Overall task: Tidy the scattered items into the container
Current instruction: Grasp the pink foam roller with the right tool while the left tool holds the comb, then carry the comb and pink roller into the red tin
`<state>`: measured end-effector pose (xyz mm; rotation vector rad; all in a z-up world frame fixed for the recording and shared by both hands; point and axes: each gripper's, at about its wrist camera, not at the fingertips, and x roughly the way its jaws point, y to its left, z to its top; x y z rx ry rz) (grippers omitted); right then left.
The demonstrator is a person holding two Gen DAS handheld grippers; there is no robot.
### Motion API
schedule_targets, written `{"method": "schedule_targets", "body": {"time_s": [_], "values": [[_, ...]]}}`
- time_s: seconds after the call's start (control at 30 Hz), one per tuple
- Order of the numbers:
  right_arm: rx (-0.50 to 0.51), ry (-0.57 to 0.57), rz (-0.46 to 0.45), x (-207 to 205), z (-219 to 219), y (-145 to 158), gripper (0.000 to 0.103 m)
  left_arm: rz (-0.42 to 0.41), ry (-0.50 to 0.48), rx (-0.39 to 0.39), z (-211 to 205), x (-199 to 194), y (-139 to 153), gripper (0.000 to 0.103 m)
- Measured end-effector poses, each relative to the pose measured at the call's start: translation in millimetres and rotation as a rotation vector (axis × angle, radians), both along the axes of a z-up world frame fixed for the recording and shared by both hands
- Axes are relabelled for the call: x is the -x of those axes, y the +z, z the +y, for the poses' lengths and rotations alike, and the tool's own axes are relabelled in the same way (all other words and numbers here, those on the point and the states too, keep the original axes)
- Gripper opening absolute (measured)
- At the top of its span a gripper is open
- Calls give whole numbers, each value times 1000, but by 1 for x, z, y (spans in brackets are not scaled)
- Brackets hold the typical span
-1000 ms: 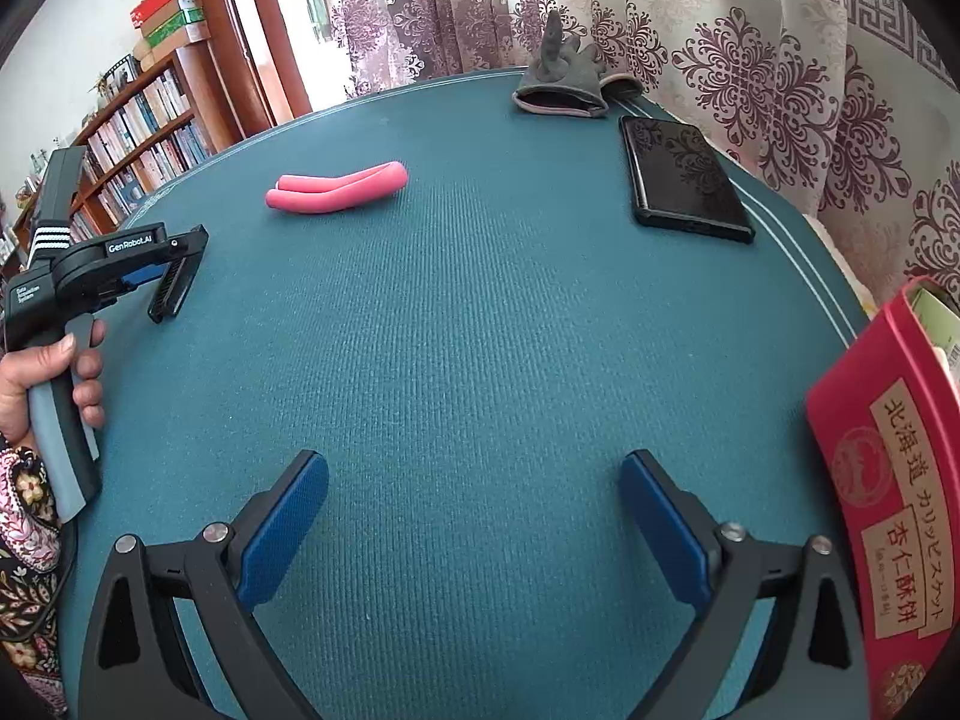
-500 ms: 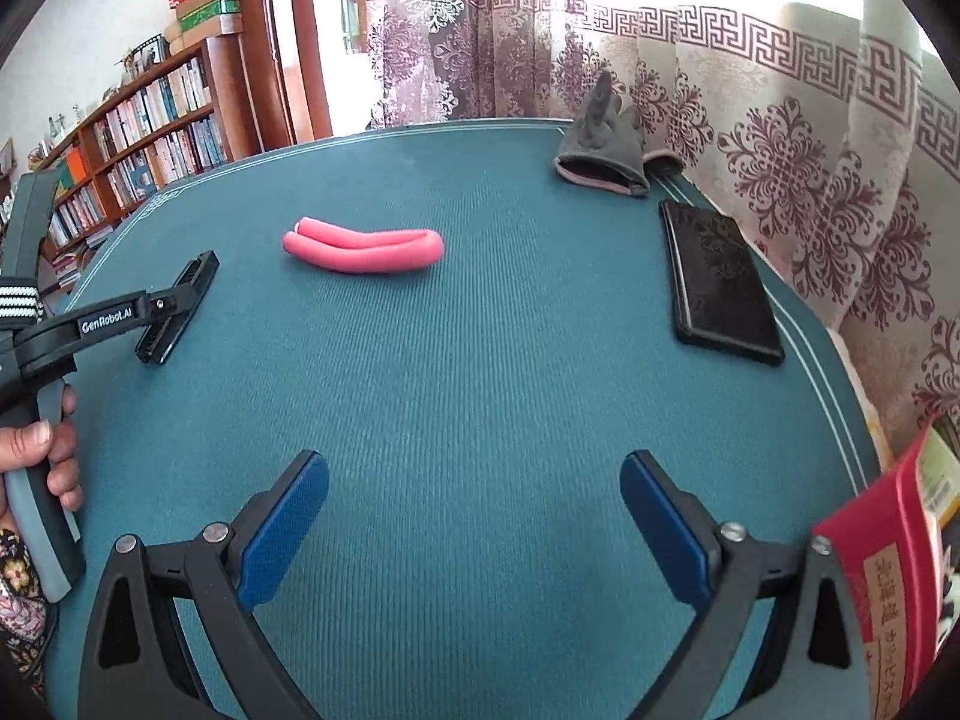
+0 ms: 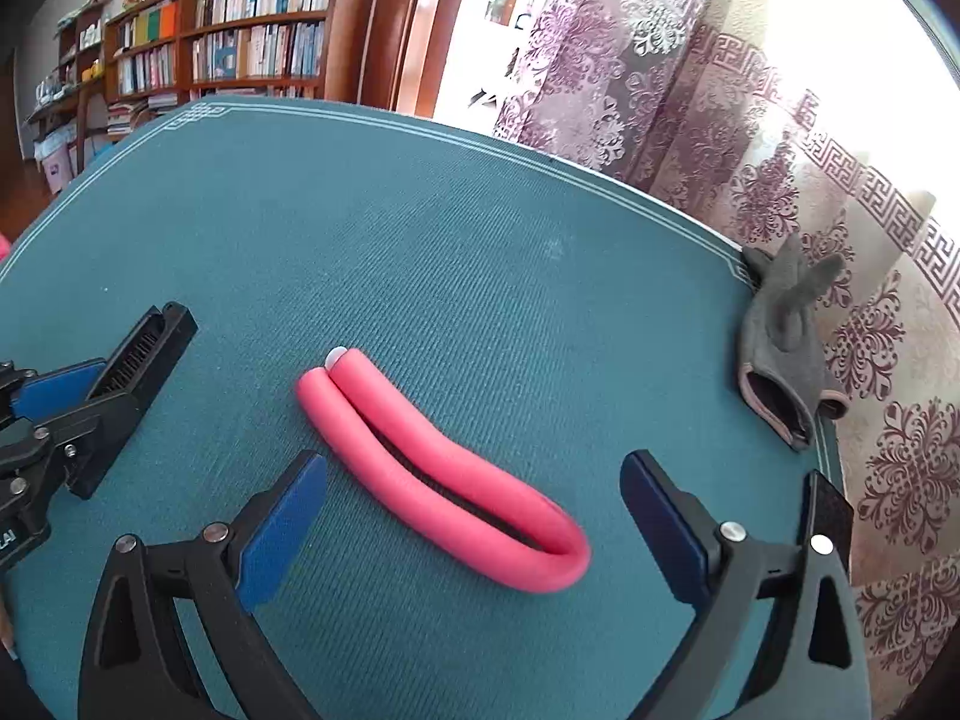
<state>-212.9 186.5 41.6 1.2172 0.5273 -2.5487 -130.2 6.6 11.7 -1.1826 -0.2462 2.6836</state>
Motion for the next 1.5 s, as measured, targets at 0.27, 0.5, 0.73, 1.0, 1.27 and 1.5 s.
{"method": "schedule_targets", "body": {"time_s": [0.27,0.5,0.73,1.0,1.27,1.5], "values": [[169,-43,-65,-25,18,3,41,0,0,-2,0,0,0,30],[217,-92,-78,-77,20,4,36,0,-2,-34,-3,-3,0,30],[309,-185,-2,-130,45,36,36,13,-53,-51,9,-13,7,30],[351,-339,47,-177,94,56,36,51,-122,-60,30,-30,25,30],[349,-501,105,-233,148,71,36,62,-226,-46,66,-52,32,30],[336,-659,181,-284,202,86,36,79,-336,-21,108,-79,43,30]]}}
